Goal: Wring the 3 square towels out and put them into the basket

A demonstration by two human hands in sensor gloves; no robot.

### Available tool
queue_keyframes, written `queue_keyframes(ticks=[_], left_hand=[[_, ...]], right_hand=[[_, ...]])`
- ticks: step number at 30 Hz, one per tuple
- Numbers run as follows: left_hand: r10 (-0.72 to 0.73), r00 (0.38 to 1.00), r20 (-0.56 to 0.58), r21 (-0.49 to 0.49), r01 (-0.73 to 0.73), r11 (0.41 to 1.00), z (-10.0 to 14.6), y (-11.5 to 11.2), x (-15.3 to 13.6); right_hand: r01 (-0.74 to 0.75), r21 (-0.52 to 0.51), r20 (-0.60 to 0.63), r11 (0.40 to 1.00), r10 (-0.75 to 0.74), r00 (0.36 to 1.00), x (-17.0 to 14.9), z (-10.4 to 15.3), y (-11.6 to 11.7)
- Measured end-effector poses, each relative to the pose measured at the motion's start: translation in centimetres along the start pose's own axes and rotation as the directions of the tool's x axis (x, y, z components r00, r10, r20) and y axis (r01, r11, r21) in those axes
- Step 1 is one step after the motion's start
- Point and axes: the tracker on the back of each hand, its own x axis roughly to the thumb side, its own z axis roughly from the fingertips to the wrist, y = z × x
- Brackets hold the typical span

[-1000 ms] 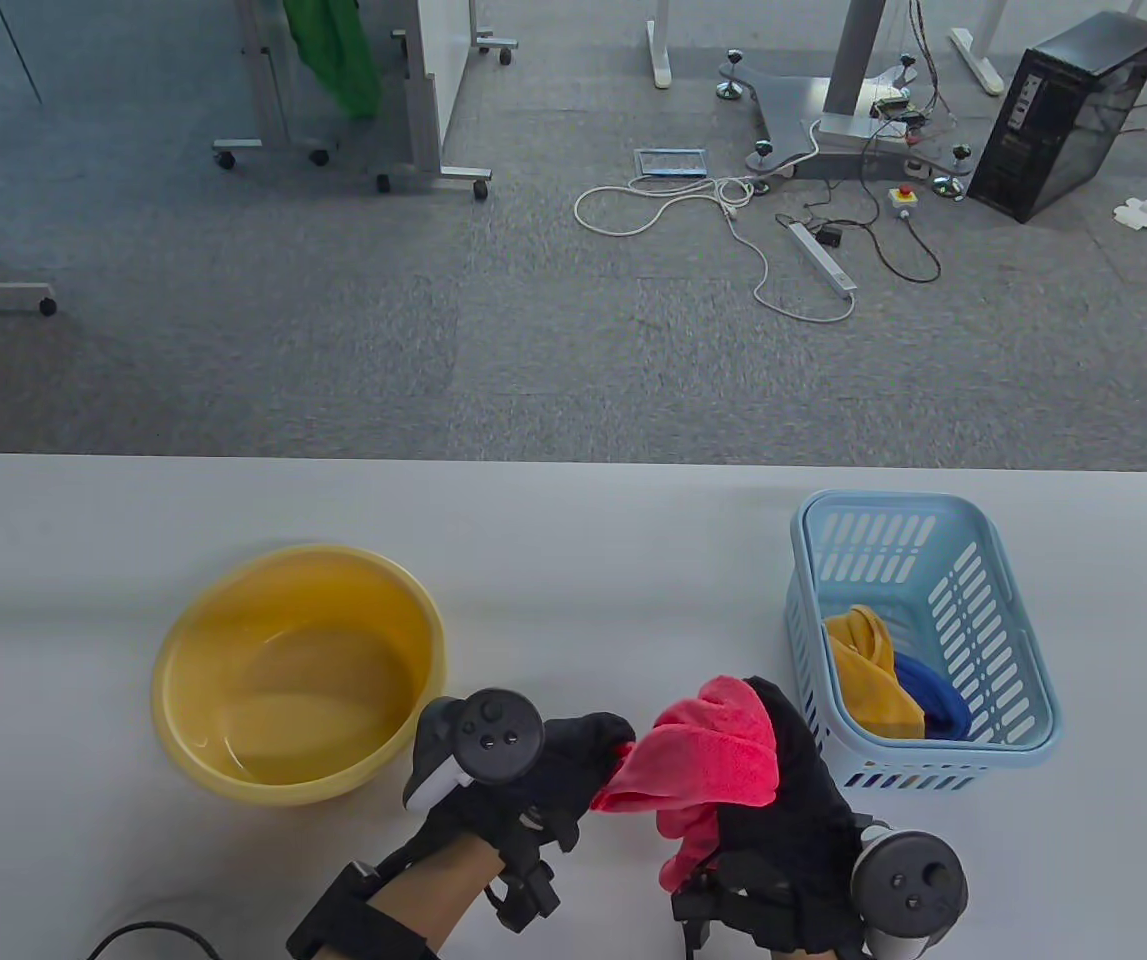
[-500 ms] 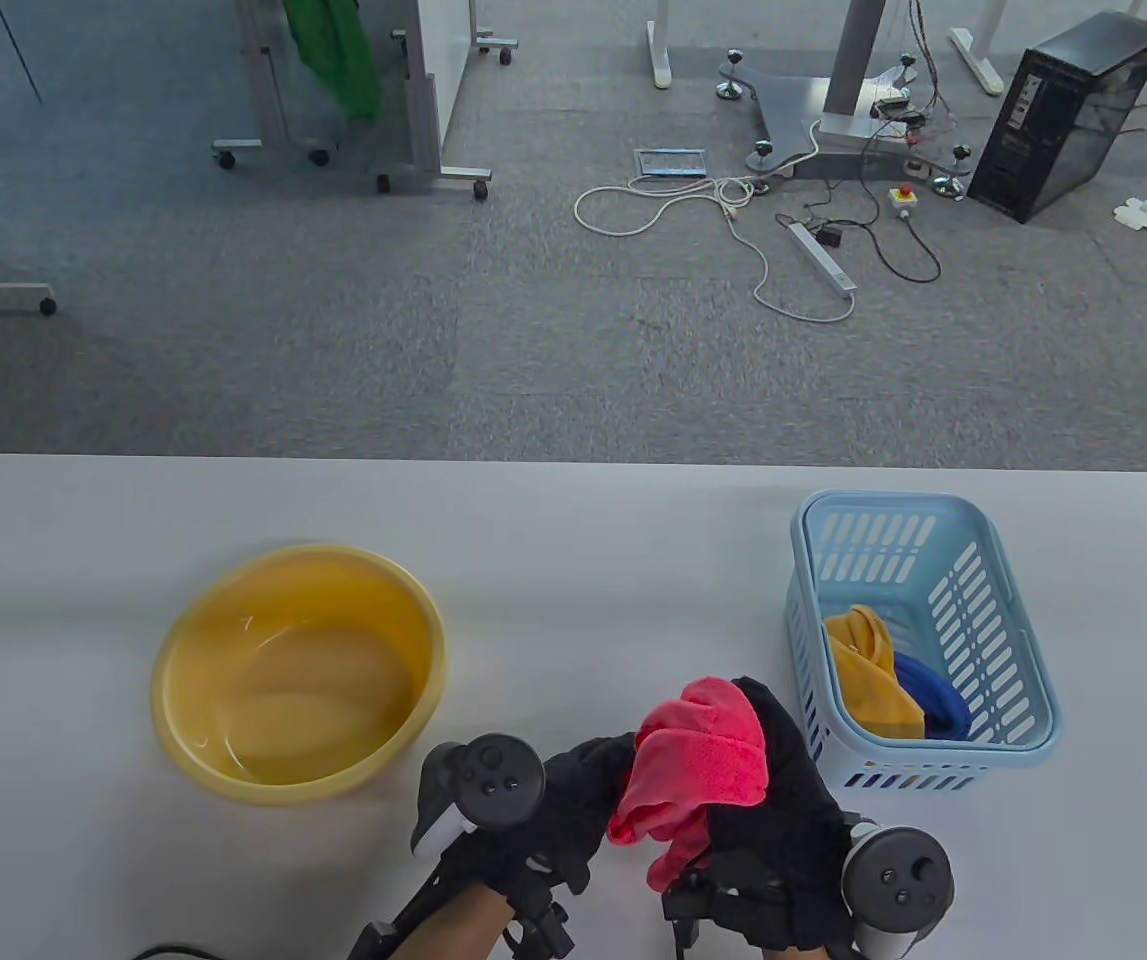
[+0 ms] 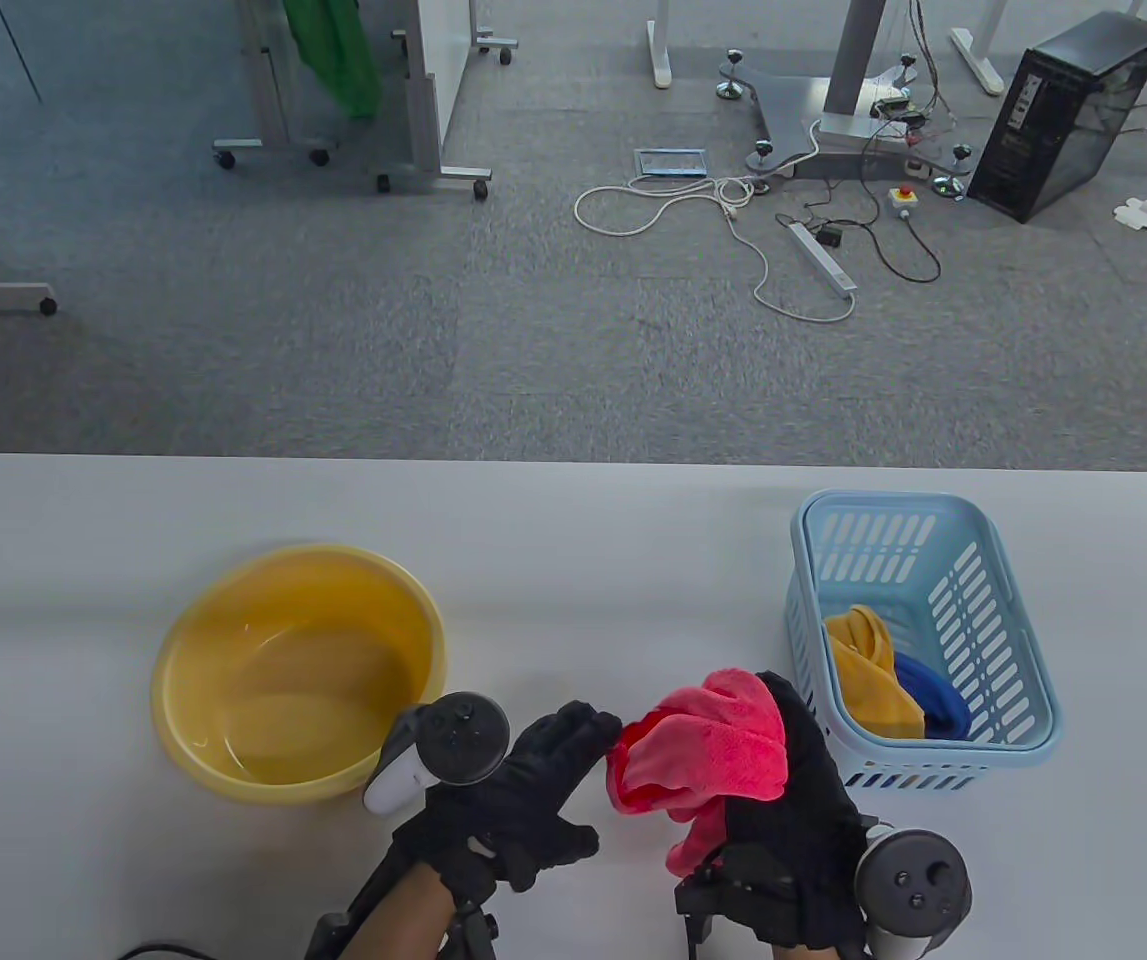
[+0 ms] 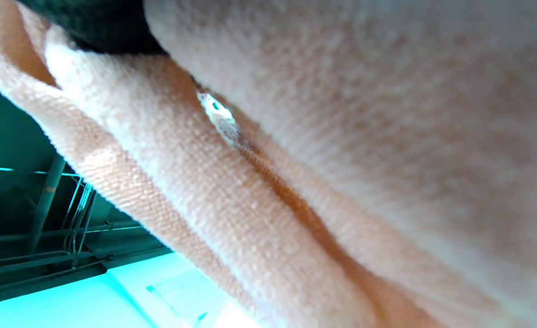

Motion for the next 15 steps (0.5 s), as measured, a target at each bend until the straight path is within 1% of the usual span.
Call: queue_keyframes(ticks=[4, 6, 7, 9, 11, 13, 14, 15], left_hand=[[0.01, 0.996, 0.086, 0.081, -0.017, 0.997, -0.3, -0.5, 0.8], [0.01, 0.993, 0.119, 0.092, -0.022, 0.996, -0.6, -0.8, 1.0], [0.046, 0.983, 0.177, 0.087, -0.062, 0.994, -0.7, -0.9, 1.1], [0.146, 0.965, 0.218, 0.041, -0.159, 0.986, -0.9, -1.2, 1.4], [0.142, 0.965, 0.222, 0.011, -0.148, 0.989, -1.2, -1.6, 1.4], [0.126, 0.974, 0.19, -0.027, -0.123, 0.992, -1.6, -2.2, 1.0], [0.145, 0.973, 0.181, -0.048, -0.139, 0.989, -1.8, -2.4, 0.9], [0.182, 0.967, 0.178, -0.088, -0.169, 0.982, -2.1, -2.7, 0.7]], right_hand=[[-0.003, 0.033, 0.022, 0.999, 0.003, 1.0, 0.3, 0.0, 0.2], [-0.019, 0.048, 0.041, 0.999, 0.017, 0.999, 0.4, 0.0, 0.4], [-0.022, 0.058, 0.049, 0.998, 0.019, 0.999, 0.5, 0.0, 0.5], [0.015, 0.086, 0.047, 0.996, -0.019, 0.999, 0.4, -0.1, 0.7], [0.117, 0.119, 0.021, 0.986, -0.12, 0.993, 0.3, -0.1, 0.9], [0.165, 0.142, 0.013, 0.976, -0.168, 0.986, 0.3, -0.2, 1.2], [0.185, 0.156, 0.013, 0.97, -0.19, 0.982, 0.3, -0.2, 1.3], [0.21, 0.167, 0.008, 0.963, -0.214, 0.977, 0.3, -0.2, 1.4]])
